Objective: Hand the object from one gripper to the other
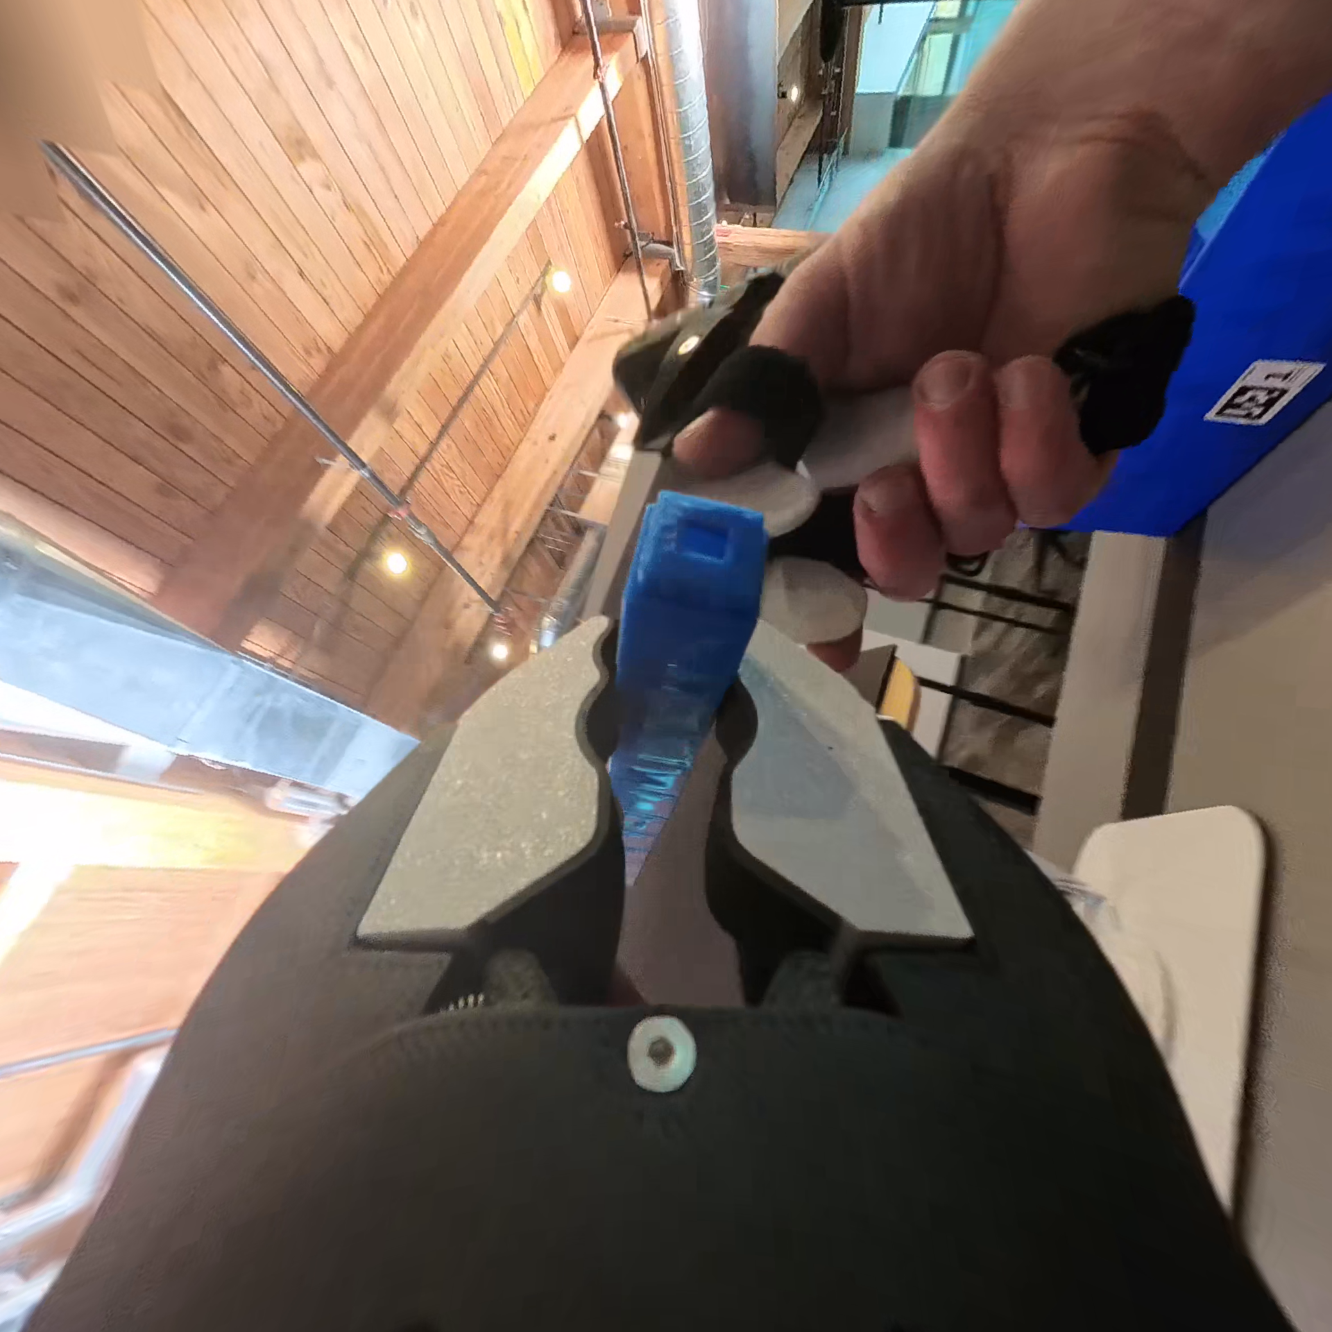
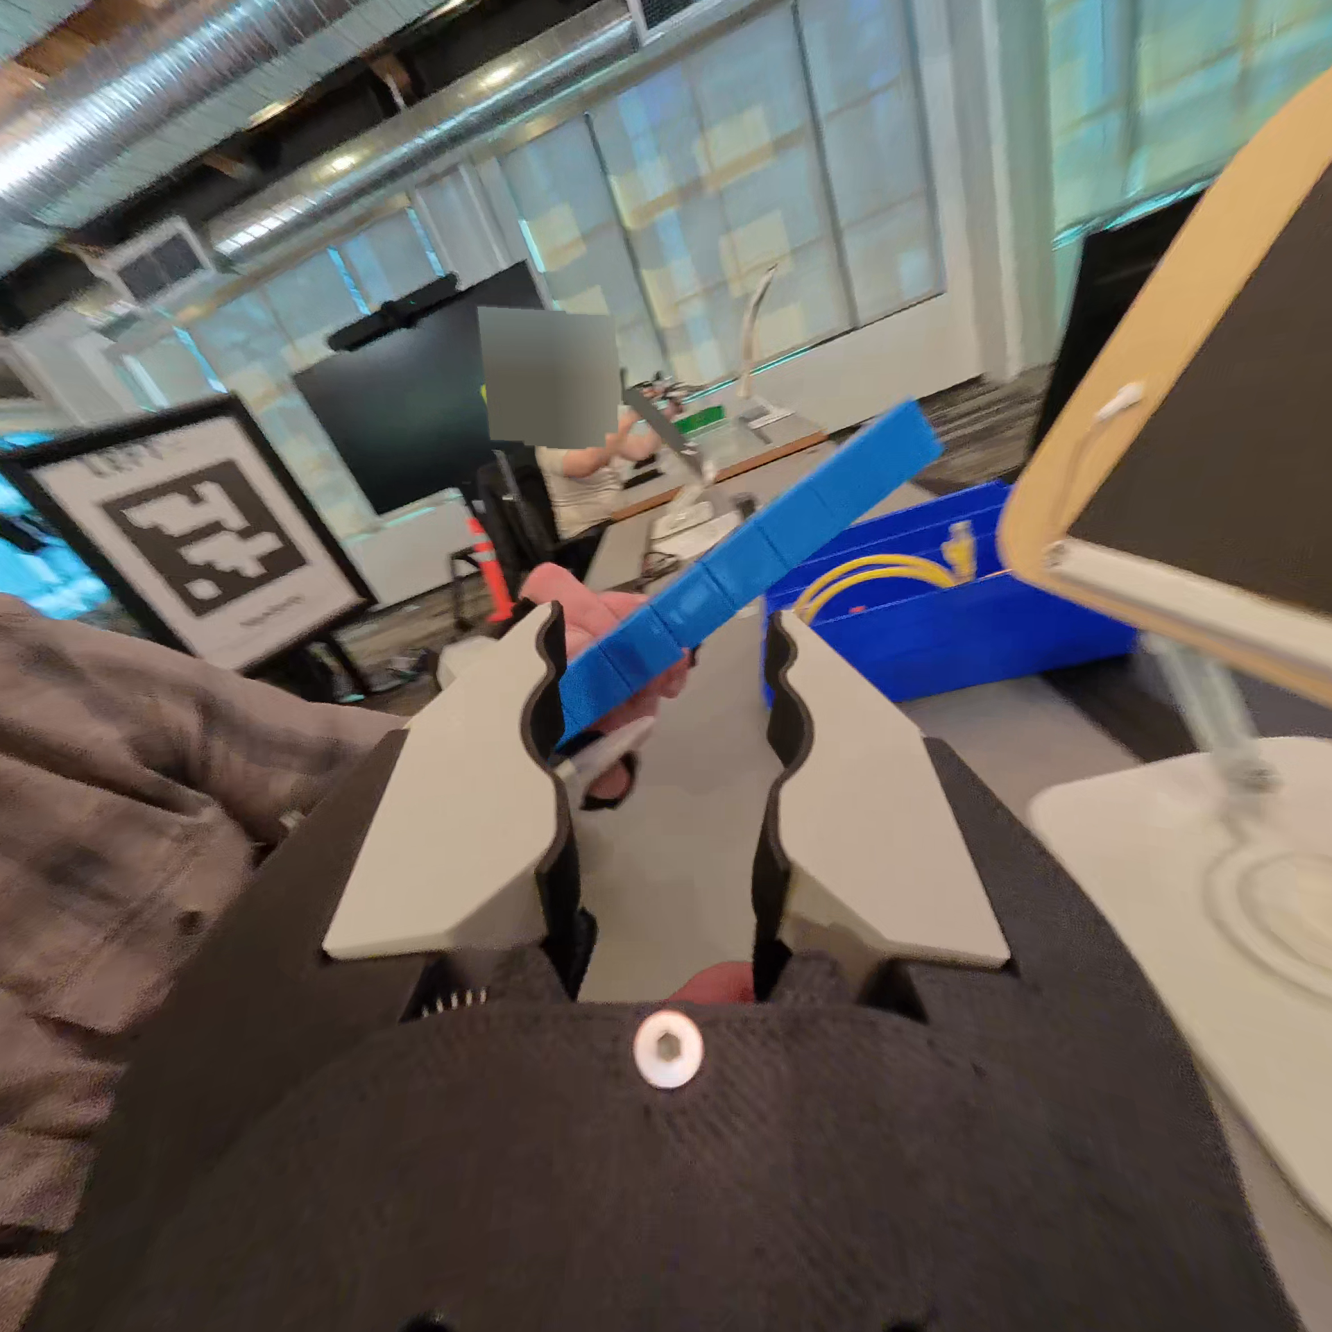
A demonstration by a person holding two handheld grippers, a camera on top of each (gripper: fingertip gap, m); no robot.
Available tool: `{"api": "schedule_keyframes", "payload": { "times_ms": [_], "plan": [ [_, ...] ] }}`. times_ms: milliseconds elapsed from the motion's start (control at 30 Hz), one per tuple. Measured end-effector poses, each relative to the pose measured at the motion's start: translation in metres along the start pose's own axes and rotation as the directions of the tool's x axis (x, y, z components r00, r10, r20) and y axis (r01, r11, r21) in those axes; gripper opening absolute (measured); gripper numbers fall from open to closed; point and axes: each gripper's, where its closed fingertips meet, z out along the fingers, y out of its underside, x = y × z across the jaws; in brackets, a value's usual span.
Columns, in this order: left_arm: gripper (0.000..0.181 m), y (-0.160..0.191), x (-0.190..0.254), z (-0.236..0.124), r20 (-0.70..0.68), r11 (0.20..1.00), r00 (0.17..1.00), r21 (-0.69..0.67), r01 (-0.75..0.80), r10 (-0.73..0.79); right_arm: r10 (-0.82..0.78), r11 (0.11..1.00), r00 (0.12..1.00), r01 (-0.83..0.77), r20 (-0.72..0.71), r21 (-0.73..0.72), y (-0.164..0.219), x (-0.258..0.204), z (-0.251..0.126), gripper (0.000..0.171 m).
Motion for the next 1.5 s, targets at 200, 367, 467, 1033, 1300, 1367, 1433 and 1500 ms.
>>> {"api": "schedule_keyframes", "payload": {
  "times_ms": [200,367,467,1033,1300,1367,1433,1500],
  "plan": [
    [0.024,0.004,-0.014,-0.001,-0.174,0.916,0.902,-0.001,0.400,-0.394,-0.544,0.833,0.833,0.521,-0.102,-0.185,0.010,0.007,-0.021,0.055],
    [0.023,-0.008,-0.017,-0.005,-0.363,0.721,0.659,-0.055,0.691,-0.659,-0.873,0.468,0.482,0.786,-0.073,-0.404,0.029,0.015,-0.016,0.054],
    [0.024,-0.013,-0.015,-0.008,-0.431,0.648,0.557,-0.089,0.757,-0.710,-0.926,0.355,0.375,0.831,-0.040,-0.429,0.035,0.011,-0.008,0.053],
    [0.070,0.005,-0.030,-0.005,-0.293,0.775,0.738,-0.015,0.632,-0.608,-0.544,0.825,0.837,0.523,-0.050,-0.215,0.038,0.007,0.007,0.020],
    [0.092,0.028,0.004,0.005,-0.273,0.788,0.742,-0.133,0.601,-0.613,-0.172,0.976,0.985,0.168,0.012,0.137,-0.011,-0.002,-0.005,0.019],
    [0.092,0.037,0.013,0.004,-0.228,0.926,0.898,-0.114,0.360,-0.377,-0.042,0.985,0.998,0.033,0.053,0.169,-0.015,0.001,-0.006,0.019],
    [0.091,0.042,0.021,0.004,-0.178,0.991,0.979,-0.102,0.085,-0.102,0.072,0.979,0.993,-0.089,0.096,0.181,-0.016,0.004,-0.006,0.019],
    [0.088,0.040,0.024,0.005,-0.104,0.988,0.988,-0.085,-0.127,0.118,0.148,0.973,0.983,-0.164,0.105,0.161,-0.010,0.009,-0.001,0.019]
  ]
}}
